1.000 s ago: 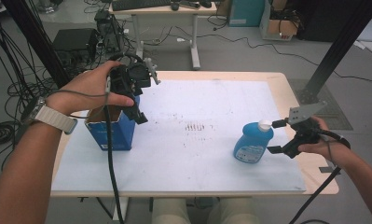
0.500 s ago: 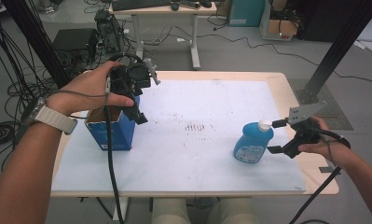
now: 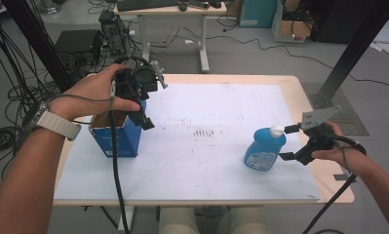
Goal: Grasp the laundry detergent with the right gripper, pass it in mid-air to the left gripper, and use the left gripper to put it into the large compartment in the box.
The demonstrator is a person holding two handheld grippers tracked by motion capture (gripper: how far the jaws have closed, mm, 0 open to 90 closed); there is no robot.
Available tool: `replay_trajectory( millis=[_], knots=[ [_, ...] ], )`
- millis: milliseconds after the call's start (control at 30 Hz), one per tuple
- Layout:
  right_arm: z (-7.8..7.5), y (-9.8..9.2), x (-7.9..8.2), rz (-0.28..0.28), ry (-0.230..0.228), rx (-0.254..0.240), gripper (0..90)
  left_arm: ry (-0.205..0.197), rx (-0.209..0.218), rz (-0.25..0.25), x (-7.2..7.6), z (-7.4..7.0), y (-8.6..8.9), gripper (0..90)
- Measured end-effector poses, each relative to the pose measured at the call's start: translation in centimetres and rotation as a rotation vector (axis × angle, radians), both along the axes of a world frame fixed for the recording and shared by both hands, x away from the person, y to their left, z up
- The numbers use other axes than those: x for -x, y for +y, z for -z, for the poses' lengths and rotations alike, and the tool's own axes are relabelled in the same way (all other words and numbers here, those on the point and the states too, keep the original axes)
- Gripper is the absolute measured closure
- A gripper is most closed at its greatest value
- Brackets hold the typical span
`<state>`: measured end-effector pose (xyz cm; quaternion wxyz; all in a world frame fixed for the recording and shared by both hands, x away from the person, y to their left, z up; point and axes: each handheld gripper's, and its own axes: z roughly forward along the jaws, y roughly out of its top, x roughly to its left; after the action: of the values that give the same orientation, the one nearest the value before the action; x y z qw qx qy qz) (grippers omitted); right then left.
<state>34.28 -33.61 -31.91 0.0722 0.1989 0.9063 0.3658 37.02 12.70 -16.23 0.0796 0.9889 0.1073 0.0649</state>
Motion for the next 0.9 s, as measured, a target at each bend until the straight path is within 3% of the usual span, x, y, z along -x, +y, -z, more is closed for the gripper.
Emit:
replay_trajectory(
  millis=[900],
  knots=[
    [0.15, 0.01, -0.09, -0.003, 0.008, -0.005, 5.6, -0.001, -0.002, 0.001, -0.04, 0.04, 0.00, 8.4]
  ],
)
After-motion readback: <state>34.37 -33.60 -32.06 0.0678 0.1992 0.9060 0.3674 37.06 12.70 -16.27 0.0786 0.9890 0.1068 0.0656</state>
